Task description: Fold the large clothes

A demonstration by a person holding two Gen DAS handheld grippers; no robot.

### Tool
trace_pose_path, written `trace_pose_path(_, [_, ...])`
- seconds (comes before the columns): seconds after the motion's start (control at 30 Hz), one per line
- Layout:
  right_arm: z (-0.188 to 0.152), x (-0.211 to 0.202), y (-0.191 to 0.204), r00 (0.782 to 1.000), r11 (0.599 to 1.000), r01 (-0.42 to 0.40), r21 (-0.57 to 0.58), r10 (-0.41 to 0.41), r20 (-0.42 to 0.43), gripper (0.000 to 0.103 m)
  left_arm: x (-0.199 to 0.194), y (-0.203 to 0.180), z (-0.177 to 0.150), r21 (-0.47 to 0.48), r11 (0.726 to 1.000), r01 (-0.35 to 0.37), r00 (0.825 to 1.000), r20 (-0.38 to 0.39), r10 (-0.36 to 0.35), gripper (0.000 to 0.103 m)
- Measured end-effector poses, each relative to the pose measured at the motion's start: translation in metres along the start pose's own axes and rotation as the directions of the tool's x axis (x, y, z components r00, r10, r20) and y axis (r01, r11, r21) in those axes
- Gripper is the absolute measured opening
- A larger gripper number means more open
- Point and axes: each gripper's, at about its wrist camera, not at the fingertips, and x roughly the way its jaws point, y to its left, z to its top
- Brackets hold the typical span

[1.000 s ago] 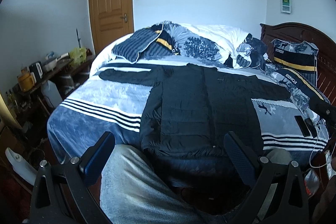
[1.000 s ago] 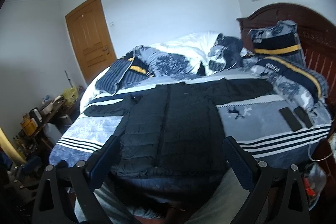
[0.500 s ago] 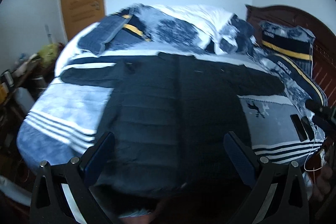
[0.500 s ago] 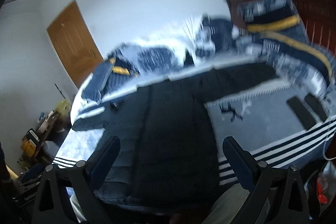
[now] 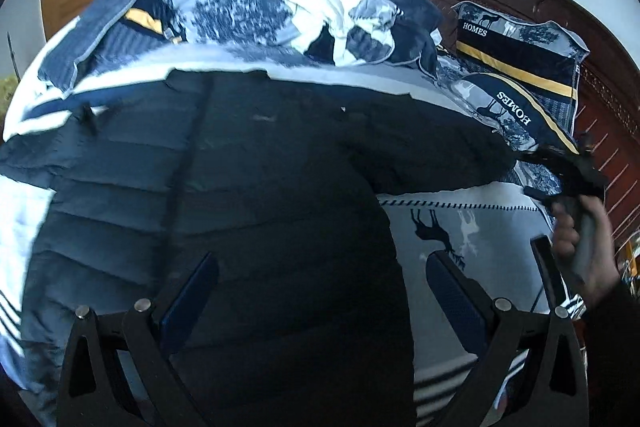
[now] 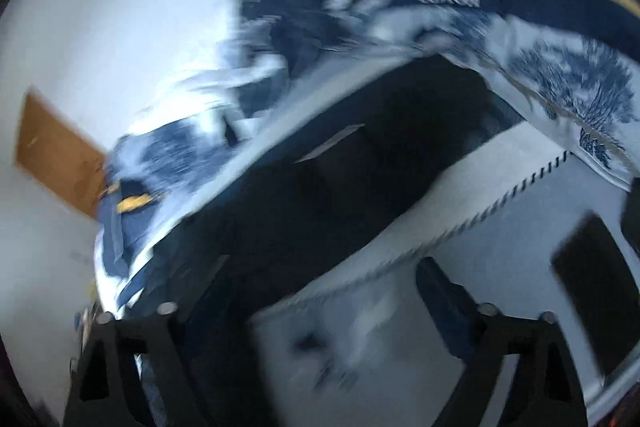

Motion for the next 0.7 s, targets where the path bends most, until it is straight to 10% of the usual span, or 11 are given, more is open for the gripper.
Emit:
trace_pose_path(0.27, [0.071, 0.104, -0.061, 0.999, 0.981, 0.029, 0.194, -0.024, -0.026, 0.074, 0.026, 0.027, -0.013, -0.006, 0.999, -0.053, 0.998, -0.037, 0.053, 0.103])
trace_pose_path(0.4, [0.069, 0.127, -0.054, 0.997, 0.982, 0.078, 0.171, -0.077, -0.013, 0.012, 0.024, 0.044, -0.019, -0.026, 0.997, -0.074, 0.996, -0.06, 0.073, 0.103])
trace_pose_path(0.57, [0.039, 0.061, 0.033, 0.981, 0.996, 0.081, -0.023, -0.075, 0.181, 0.005, -0.004, 0.06, -0.022, -0.062, 0.995, -0.083, 0.996, -0.026, 0.082, 0.103])
trace_pose_path(0.7, [-0.02, -0.005, 0.156, 0.963, 0.938, -0.027, -0.346, 0.117, 0.243, 0.005, -0.034, 0.074, -0.026, -0.09, 0.992, -0.091, 0.996, 0.004, 0.092, 0.103])
